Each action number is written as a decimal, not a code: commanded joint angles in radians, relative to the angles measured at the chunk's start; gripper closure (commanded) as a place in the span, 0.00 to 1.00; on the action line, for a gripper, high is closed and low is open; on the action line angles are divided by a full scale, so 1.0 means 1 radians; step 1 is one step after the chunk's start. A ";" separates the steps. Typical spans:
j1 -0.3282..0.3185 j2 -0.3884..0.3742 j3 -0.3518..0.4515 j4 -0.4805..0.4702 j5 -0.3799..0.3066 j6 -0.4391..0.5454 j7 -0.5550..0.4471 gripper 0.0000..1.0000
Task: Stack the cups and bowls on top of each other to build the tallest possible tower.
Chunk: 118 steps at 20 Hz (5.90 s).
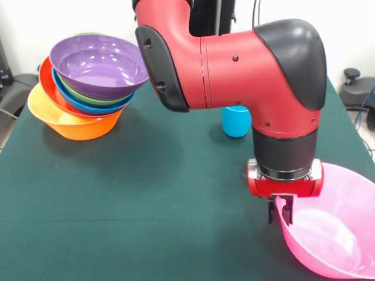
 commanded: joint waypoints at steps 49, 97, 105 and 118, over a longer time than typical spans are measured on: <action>-0.579 -0.371 0.518 0.450 -0.165 0.380 -0.828 1.00; -0.812 -0.354 0.649 0.497 -0.373 0.498 -1.003 1.00; -0.841 -0.356 0.661 0.523 -0.389 0.505 -1.015 1.00; -0.853 -0.370 0.674 0.532 -0.372 0.545 -1.015 1.00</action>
